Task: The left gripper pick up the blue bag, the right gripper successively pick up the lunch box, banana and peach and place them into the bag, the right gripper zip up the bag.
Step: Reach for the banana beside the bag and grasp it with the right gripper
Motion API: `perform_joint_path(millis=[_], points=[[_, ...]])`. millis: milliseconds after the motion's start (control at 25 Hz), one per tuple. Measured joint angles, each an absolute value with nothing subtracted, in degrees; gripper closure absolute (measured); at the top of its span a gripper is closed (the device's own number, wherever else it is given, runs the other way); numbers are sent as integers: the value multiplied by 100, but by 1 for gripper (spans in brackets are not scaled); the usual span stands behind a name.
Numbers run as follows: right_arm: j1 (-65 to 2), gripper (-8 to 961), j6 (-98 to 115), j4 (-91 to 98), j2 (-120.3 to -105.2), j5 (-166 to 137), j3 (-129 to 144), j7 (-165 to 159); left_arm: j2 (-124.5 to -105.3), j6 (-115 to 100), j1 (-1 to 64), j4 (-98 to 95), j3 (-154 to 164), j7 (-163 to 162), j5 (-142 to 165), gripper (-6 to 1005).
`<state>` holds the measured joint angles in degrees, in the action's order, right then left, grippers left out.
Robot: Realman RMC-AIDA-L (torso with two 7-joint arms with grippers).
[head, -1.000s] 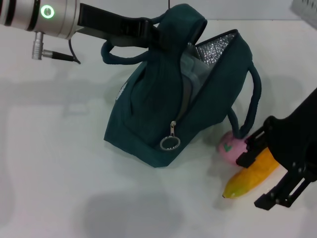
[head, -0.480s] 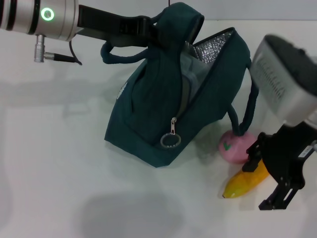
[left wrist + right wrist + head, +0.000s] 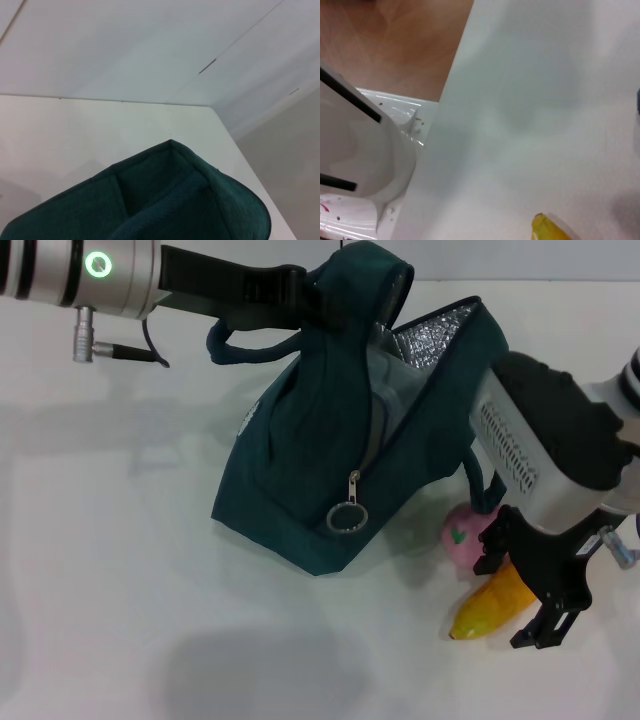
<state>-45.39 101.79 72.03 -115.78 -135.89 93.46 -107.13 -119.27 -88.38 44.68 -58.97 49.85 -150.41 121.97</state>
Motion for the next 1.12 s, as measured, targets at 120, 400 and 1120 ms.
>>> perform_joint_path(millis=[120,400,1120], points=[[-4538,274,10033,7110,-11584,-13599,9471,-10618,-11927,-8834,4489,-5897,4996,-15053,12193,952],[-4550,287,9720,7062,-11593,-13610,9830,-10575,-11926,-8825,4510,-5897,5010,-15056,12192,952],[-4683,320,9399,6734,-11608,-13711,10207,-10593,-11914,-8833,4488,-5904,4992,-15040,12190,951]])
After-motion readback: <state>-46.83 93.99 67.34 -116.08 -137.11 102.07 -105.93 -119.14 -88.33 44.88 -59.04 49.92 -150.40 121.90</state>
